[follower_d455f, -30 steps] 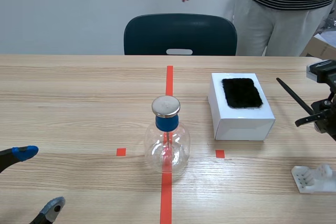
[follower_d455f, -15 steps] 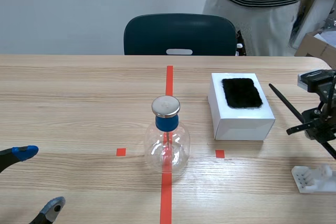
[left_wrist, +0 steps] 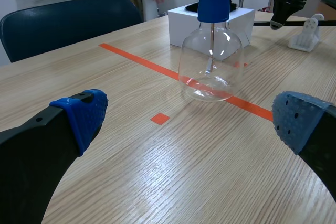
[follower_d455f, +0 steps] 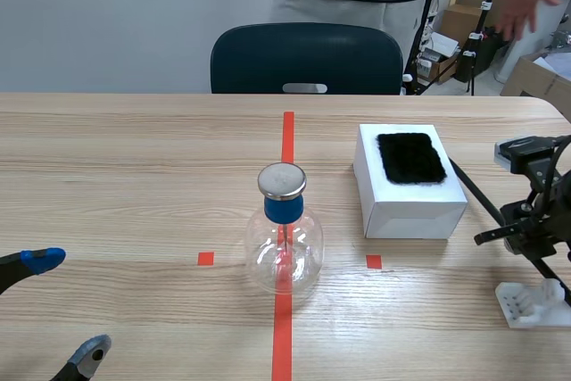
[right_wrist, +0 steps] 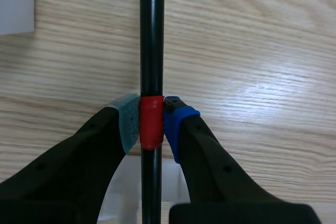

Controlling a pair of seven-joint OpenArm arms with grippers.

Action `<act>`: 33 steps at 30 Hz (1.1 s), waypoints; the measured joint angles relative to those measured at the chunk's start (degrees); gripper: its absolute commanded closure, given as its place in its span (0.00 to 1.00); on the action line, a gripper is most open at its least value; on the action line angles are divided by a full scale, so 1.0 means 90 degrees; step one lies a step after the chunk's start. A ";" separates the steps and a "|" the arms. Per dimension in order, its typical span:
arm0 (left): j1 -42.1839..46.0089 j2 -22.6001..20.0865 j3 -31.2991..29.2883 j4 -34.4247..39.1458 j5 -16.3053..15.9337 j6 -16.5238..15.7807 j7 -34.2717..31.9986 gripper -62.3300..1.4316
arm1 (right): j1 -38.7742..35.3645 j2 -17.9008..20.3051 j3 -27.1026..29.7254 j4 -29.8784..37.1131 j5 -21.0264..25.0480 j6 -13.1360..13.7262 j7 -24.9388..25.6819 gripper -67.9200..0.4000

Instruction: Do the electroscope experiment. put the rod down on the box

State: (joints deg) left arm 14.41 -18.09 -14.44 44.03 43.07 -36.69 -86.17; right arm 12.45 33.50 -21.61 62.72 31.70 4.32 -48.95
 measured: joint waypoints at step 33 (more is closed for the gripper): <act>0.0000 0.0000 0.0000 0.0000 0.0000 0.0000 -0.0002 0.00 | -0.0104 0.0236 0.0017 -0.0095 0.1059 -0.0284 -0.0617 0.99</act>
State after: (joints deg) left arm 14.41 -18.09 -14.44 44.03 43.07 -36.69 -86.19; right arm 11.51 35.62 -21.45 61.87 41.23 1.76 -54.50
